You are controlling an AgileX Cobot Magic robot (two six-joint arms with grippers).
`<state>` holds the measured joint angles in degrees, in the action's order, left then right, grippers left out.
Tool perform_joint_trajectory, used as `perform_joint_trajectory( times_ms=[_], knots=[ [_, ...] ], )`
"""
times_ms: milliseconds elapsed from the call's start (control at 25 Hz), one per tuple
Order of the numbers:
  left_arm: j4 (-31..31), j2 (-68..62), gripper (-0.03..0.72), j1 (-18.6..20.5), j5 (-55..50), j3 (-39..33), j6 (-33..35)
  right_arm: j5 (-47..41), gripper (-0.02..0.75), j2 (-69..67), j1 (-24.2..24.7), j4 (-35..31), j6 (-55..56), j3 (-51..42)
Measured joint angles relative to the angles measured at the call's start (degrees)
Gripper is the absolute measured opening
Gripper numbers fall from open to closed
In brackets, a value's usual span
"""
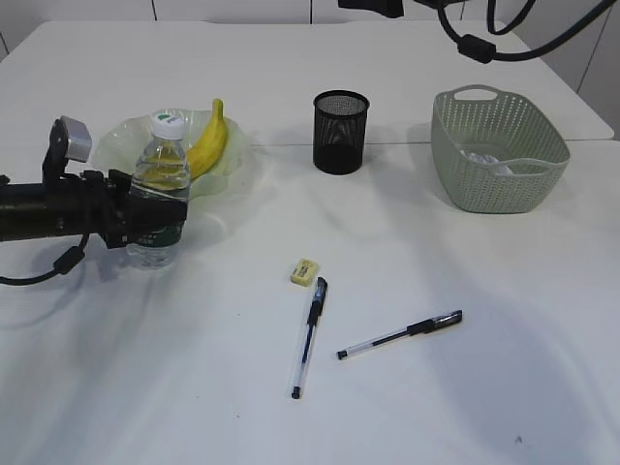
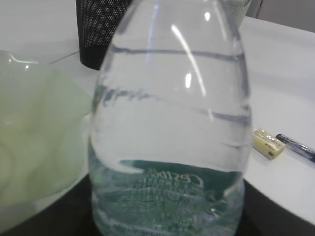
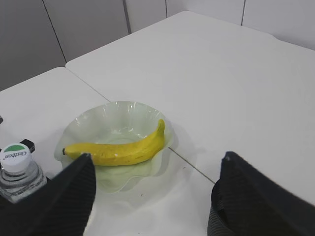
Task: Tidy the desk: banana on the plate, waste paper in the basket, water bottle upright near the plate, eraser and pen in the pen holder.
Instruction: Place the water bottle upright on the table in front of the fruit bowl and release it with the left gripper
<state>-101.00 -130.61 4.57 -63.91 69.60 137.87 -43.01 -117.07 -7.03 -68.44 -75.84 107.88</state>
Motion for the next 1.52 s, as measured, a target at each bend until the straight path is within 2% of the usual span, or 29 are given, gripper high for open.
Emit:
perform_joint_trajectory(
  times_ms=[360, 1520],
  knots=[
    [-3.6, -4.1, 0.382, 0.0, -5.0, 0.5, 0.7, 0.0, 0.587, 0.0, 0.0, 0.0, 0.0, 0.0],
    [-5.6, -6.7, 0.382, 0.0, -8.5, 1.0, 1.1, 0.0, 0.587, 0.0, 0.0, 0.1, 0.1, 0.0]
  ],
)
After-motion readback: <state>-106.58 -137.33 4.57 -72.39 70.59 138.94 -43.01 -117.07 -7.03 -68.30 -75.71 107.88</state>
